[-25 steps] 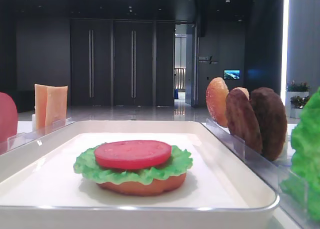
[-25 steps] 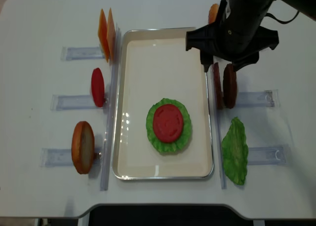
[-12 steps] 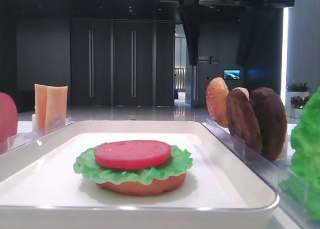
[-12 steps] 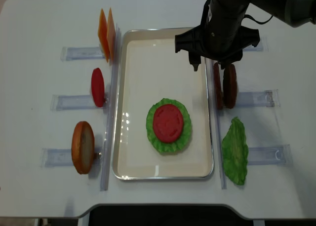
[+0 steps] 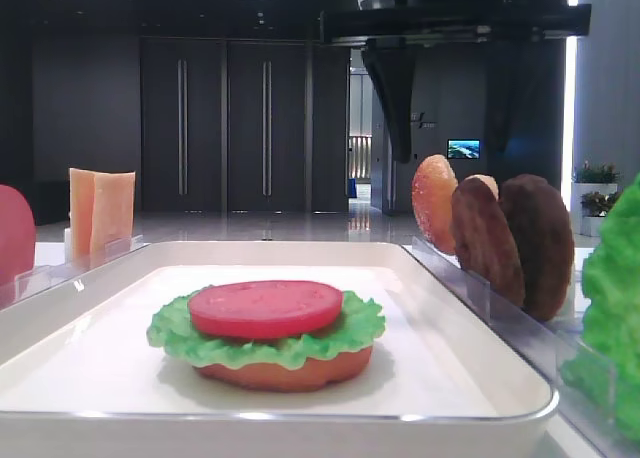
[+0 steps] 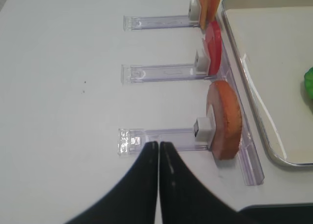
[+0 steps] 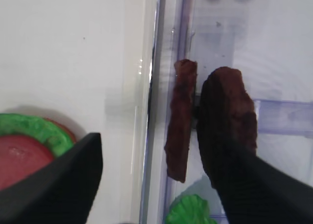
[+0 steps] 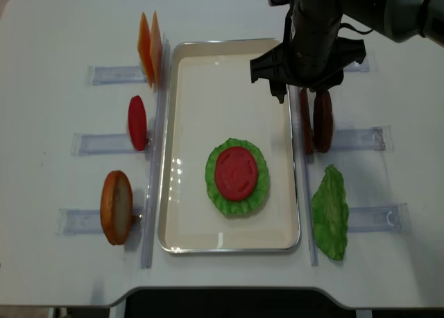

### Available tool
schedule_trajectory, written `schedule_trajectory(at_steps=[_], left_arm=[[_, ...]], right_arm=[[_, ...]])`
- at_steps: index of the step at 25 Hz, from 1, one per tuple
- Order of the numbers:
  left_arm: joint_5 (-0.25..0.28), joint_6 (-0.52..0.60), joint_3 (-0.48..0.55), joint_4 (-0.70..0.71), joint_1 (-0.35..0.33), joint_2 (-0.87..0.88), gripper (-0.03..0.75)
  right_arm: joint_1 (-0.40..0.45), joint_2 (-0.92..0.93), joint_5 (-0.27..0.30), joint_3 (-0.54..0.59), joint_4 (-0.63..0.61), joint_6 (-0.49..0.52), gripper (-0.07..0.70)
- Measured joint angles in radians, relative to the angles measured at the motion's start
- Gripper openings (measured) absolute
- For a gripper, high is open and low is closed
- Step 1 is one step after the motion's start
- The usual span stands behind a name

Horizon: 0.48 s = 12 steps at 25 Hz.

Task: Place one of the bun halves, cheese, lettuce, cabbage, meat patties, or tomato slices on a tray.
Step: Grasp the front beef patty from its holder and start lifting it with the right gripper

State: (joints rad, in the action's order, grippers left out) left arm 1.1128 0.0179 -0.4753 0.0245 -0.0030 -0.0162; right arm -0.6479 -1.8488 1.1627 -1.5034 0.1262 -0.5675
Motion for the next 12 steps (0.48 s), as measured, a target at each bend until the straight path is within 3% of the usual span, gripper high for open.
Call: schedule_trajectory(at_steps=[12], left_arm=[[0.000, 0.000, 0.000, 0.000, 0.000, 0.000, -0.007]], right_arm=[[0.000, -0.039, 0.003, 0.000, 0.001, 0.000, 0.455]])
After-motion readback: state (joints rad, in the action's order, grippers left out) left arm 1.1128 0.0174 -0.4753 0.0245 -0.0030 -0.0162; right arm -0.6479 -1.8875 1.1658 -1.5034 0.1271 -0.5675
